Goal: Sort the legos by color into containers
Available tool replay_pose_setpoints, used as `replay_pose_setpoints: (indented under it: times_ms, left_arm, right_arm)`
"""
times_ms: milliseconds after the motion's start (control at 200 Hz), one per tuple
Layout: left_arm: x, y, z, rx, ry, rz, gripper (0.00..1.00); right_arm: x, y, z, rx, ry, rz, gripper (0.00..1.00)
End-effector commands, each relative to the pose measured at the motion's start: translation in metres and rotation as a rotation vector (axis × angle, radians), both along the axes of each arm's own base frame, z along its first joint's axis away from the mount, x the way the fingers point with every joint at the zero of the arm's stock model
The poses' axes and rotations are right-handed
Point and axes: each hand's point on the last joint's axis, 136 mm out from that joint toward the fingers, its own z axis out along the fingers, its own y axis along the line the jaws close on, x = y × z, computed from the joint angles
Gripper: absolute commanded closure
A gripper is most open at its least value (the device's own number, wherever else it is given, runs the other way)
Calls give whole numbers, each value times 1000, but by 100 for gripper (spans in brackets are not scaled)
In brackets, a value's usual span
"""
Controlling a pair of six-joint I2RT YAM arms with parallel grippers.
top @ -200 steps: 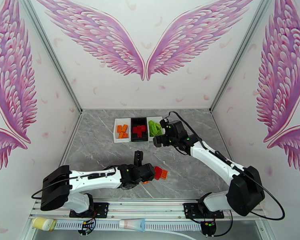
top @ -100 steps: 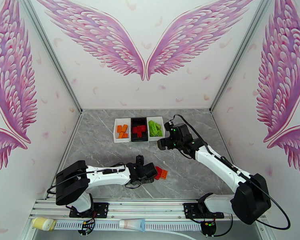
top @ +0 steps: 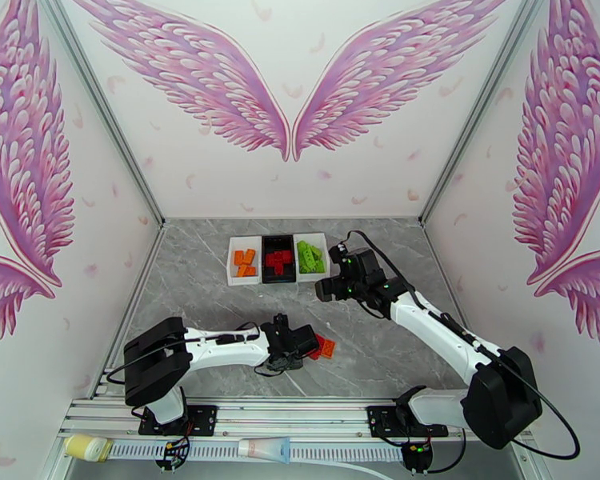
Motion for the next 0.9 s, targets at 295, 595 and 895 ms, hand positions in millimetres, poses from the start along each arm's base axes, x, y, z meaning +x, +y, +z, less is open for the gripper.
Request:
replay_pose_setpoints:
  times_ms: [295,595,895]
  left_arm:
    - [10,-2,16,23,-38,-1,73]
    - [48,16,47,40,-171,4,73]
    - [112,66,89,34,-241,63,72]
  right_arm:
    - [1,1,0,12,-10,18,8]
    - [3,13,7,17,-61,110,8]
    - [15,27,25,29,-104,167,8]
